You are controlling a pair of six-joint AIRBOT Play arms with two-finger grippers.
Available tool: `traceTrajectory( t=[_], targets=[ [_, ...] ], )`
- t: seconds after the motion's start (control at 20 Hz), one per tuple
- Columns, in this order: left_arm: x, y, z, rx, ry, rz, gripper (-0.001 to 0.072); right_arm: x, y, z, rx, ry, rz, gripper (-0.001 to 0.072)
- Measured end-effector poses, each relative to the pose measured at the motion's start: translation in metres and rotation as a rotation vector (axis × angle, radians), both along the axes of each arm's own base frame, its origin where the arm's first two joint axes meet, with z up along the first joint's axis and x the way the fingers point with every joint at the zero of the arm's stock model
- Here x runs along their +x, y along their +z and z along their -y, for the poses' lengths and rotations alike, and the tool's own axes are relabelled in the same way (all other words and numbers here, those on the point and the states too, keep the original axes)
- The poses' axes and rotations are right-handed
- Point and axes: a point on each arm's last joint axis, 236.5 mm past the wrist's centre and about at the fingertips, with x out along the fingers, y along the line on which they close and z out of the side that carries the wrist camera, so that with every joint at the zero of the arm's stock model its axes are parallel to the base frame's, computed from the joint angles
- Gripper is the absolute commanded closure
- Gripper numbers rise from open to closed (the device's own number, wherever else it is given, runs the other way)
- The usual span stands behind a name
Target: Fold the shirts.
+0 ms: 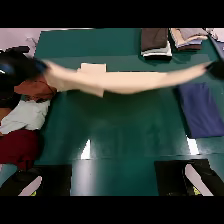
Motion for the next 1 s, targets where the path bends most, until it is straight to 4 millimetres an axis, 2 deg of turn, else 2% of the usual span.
traceTrajectory(
  t=[0.1, 0.15, 0.25, 0.35, 0.45, 0.5, 0.6, 0.7, 0.85, 1.0],
  targets=[
    [-0.027, 0.089, -0.012, 0.011, 0.017, 0.213, 0.0689, -0.021, 0.081, -0.005, -0.089, -0.008, 0.185, 0.0692],
    [-0.045, 0.126, -0.018, 0.013, 0.029, 0.304, 0.0689, -0.035, 0.116, -0.009, -0.128, -0.011, 0.266, 0.0692],
    [-0.084, 0.184, -0.030, 0.012, 0.055, 0.459, 0.0690, -0.061, 0.164, -0.014, -0.193, -0.023, 0.377, 0.0692],
    [-0.111, 0.215, -0.040, 0.009, 0.080, 0.547, 0.0690, -0.083, 0.198, -0.019, -0.243, -0.033, 0.449, 0.0692],
    [-0.127, 0.232, -0.047, 0.008, 0.102, 0.601, 0.0690, -0.095, 0.217, -0.021, -0.268, -0.036, 0.471, 0.0692],
    [-0.129, 0.234, -0.050, 0.010, 0.111, 0.607, 0.0689, -0.097, 0.220, -0.022, -0.274, -0.034, 0.466, 0.0692],
    [-0.118, 0.223, -0.053, 0.029, 0.127, 0.572, 0.0689, -0.091, 0.218, -0.020, -0.271, -0.024, 0.419, 0.0693],
    [-0.091, 0.189, -0.055, 0.072, 0.144, 0.468, 0.0687, -0.075, 0.202, -0.016, -0.248, -0.010, 0.332, 0.0692],
    [-0.032, 0.104, -0.058, 0.165, 0.169, 0.239, 0.0687, -0.037, 0.156, -0.006, -0.193, 0.026, 0.147, 0.0693],
    [0.026, 0.004, -0.057, 0.238, 0.172, 0.017, 0.0688, 0.008, 0.092, -0.006, -0.133, 0.093, -0.072, 0.0692]
  ],
)
